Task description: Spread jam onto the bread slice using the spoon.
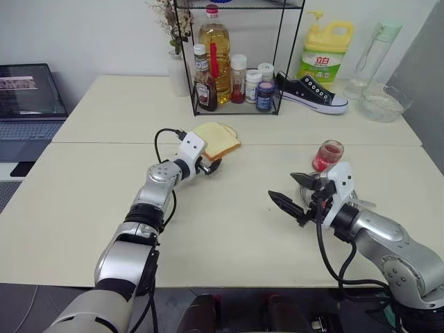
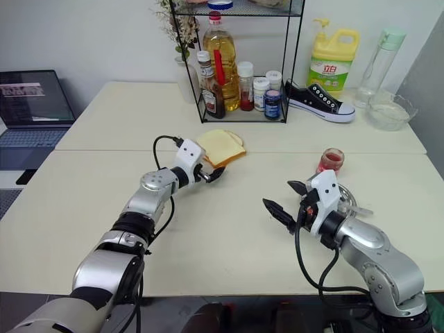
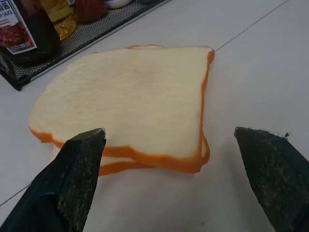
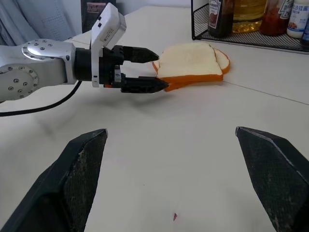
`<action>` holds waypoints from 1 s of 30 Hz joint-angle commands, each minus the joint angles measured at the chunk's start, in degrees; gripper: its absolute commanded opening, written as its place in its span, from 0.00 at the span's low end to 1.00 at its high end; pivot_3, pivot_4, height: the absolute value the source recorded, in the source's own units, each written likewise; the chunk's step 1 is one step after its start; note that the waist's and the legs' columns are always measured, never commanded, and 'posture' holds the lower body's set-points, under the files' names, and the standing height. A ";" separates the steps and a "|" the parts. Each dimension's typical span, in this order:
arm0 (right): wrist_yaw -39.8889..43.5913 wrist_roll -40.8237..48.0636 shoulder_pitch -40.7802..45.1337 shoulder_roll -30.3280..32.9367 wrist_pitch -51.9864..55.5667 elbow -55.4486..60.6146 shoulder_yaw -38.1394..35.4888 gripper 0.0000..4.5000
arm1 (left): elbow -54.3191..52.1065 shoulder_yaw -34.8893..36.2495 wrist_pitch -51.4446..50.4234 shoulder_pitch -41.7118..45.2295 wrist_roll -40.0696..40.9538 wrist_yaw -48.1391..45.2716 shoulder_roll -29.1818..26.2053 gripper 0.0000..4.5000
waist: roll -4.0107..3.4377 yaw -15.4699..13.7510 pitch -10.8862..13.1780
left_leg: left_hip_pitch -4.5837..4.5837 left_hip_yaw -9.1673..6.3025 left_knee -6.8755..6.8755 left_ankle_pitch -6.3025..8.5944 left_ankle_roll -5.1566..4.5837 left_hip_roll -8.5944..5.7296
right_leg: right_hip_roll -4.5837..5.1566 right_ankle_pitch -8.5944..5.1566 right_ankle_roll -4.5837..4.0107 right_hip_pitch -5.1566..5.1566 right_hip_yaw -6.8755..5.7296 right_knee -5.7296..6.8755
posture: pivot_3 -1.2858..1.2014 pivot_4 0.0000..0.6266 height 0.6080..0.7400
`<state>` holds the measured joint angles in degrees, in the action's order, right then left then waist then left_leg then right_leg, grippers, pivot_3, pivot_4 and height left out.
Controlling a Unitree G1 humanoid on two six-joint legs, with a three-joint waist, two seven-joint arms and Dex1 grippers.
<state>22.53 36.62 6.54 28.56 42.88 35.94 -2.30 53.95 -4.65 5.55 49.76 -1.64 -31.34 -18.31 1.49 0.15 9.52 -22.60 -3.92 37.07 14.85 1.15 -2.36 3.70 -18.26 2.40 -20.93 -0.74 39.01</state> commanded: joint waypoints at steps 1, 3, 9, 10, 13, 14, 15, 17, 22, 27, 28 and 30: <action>-1.36 0.62 1.38 -0.78 0.47 3.35 -0.04 0.99 | 4.50 0.52 4.06 3.99 -1.06 1.83 0.82 1.00 | 0.01 0.04 -0.01 | -0.17 0.01 0.04 -0.01 0.01 0.00 | 0.00 0.01 0.00 -0.21 0.00 0.07 | 0.52 0.24 1.00; -1.77 0.75 1.20 -0.99 0.75 3.83 0.03 0.99 | 7.01 0.79 5.10 5.22 -1.36 2.45 1.20 1.00 | 0.01 0.06 -0.01 | -0.33 0.01 0.10 -0.03 0.03 0.00 | -0.02 0.02 0.00 -0.40 -0.02 0.13 | 0.52 0.24 1.00; -3.27 0.56 0.20 -2.36 0.60 4.32 -0.11 1.00 | 12.12 4.74 4.90 7.86 1.70 2.96 2.28 0.74 | 0.01 0.16 -0.01 | -0.33 0.06 0.09 -0.02 0.01 -0.01 | -0.02 0.02 0.00 -0.41 -0.04 0.11 | 0.52 0.24 1.00; -3.37 0.60 0.13 -2.55 0.59 4.35 -0.13 1.00 | 12.50 5.07 4.92 8.10 1.69 2.84 2.32 0.65 | 0.01 0.18 -0.01 | -0.33 0.06 0.09 -0.02 0.00 -0.01 | -0.03 0.02 0.00 -0.41 -0.05 0.11 | 0.52 0.24 1.00; -3.38 0.28 -0.33 -2.75 0.22 4.29 -0.04 1.00 | 13.26 5.46 4.95 8.26 1.55 2.46 2.39 0.44 | 0.02 0.22 -0.01 | -0.33 0.06 0.10 -0.02 0.00 -0.02 | -0.04 0.02 0.01 -0.41 -0.05 0.13 | 0.52 0.24 1.00; -3.35 0.06 -0.56 -2.73 -0.05 4.13 -0.07 1.00 | 13.52 5.60 4.93 8.31 1.57 2.38 2.40 0.36 | 0.02 0.24 -0.01 | -0.33 0.06 0.10 -0.02 0.00 -0.02 | -0.04 0.02 0.01 -0.41 -0.06 0.13 | 0.52 0.24 1.00; -3.37 -0.08 -0.78 -2.73 -0.22 4.11 -0.08 1.00 | 13.67 5.74 4.94 8.32 1.55 2.29 2.40 0.29 | 0.01 0.26 -0.01 | -0.33 0.07 0.10 -0.02 0.00 -0.02 | -0.05 0.02 0.01 -0.42 -0.05 0.13 | 0.52 0.24 1.00; -3.39 -0.16 -1.00 -2.87 -0.58 3.91 -0.34 1.00 | 13.87 6.30 4.92 8.50 1.68 2.30 2.47 0.14 | 0.02 0.32 -0.01 | -0.32 0.08 0.10 -0.02 0.01 -0.01 | -0.06 0.02 0.01 -0.42 -0.05 0.14 | 0.52 0.24 1.00; -3.25 -0.34 -0.77 -2.98 -1.11 3.32 -0.39 1.00 | 13.33 8.39 4.33 9.53 3.44 1.11 2.48 0.01 | 0.02 0.36 -0.01 | -0.32 0.07 0.11 -0.02 0.01 0.00 | -0.08 0.02 0.01 -0.44 -0.04 0.20 | 0.52 0.24 1.00; -3.24 -0.30 -0.86 -3.10 -1.31 3.35 -0.20 1.00 | 9.15 9.04 3.66 8.93 4.94 -4.96 0.63 0.01 | 0.01 0.42 -0.01 | -0.32 0.08 0.12 -0.02 0.01 0.00 | -0.08 0.02 0.01 -0.44 -0.03 0.20 | 0.52 0.24 1.00; -3.23 -0.14 -0.90 -3.16 -1.28 3.36 -0.28 1.00 | 6.64 8.60 3.64 8.02 5.37 -8.17 -0.10 0.01 | 0.02 0.50 -0.01 | -0.32 0.09 0.12 -0.02 0.01 0.00 | -0.09 0.02 0.01 -0.45 -0.03 0.21 | 0.52 0.24 1.00; -3.12 0.03 -1.01 -3.17 -1.29 3.32 -0.38 1.00 | 0.58 7.08 3.68 5.36 5.77 -14.36 -1.54 0.01 | 0.01 0.83 -0.01 | -0.32 0.10 0.11 -0.07 0.09 0.02 | -0.10 0.02 0.01 -0.48 -0.01 0.23 | 0.52 0.24 1.00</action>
<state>19.15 36.58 5.43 25.66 42.86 37.87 -1.90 59.89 3.03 8.73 55.30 2.87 -41.53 -18.93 1.50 0.99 9.51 -22.92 -3.82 37.17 14.73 1.33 -2.33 3.60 -18.24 2.41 -21.41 -0.75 39.23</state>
